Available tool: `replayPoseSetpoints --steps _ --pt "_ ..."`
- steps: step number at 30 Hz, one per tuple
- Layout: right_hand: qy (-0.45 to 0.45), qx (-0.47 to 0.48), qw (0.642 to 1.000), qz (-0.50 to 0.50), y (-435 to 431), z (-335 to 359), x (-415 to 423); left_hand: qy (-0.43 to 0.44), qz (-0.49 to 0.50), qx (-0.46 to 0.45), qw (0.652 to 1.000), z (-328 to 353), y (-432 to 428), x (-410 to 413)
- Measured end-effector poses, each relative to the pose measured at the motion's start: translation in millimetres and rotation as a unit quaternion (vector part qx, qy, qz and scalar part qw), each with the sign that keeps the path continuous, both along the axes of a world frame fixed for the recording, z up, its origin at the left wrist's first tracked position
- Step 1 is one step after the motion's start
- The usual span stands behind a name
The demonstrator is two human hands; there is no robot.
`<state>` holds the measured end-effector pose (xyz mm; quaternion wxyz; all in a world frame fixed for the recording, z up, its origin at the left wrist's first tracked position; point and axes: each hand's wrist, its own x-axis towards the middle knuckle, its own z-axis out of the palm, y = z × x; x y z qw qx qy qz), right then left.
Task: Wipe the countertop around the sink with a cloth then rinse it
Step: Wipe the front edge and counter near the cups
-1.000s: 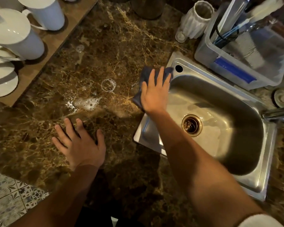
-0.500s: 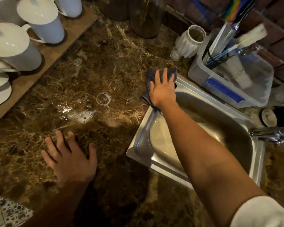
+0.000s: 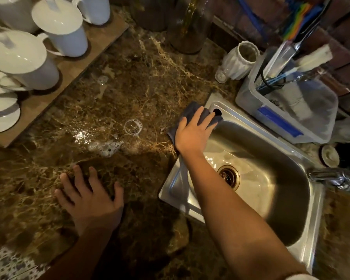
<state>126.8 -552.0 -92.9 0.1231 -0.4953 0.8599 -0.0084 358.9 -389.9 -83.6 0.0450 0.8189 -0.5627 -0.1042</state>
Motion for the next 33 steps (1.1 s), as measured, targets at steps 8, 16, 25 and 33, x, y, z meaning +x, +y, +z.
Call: replayPoseSetpoints --steps 8,16,25,33 --pt "0.055 0.047 0.995 0.062 -58.8 14.8 -34.3 -0.010 -0.002 0.019 1.000 -3.0 -1.2 0.8" --pt "0.008 0.007 0.974 0.227 -33.5 12.7 36.6 -0.021 -0.016 0.013 1.000 -4.0 -0.6 1.0" --pt "0.047 0.026 0.876 0.479 -37.5 8.4 -10.4 -0.033 -0.018 0.036 0.999 -2.0 -2.9 -0.1" --pt "-0.057 0.023 0.986 0.156 -63.3 22.7 48.7 -0.046 -0.032 0.033 0.998 -4.3 -1.9 1.4"
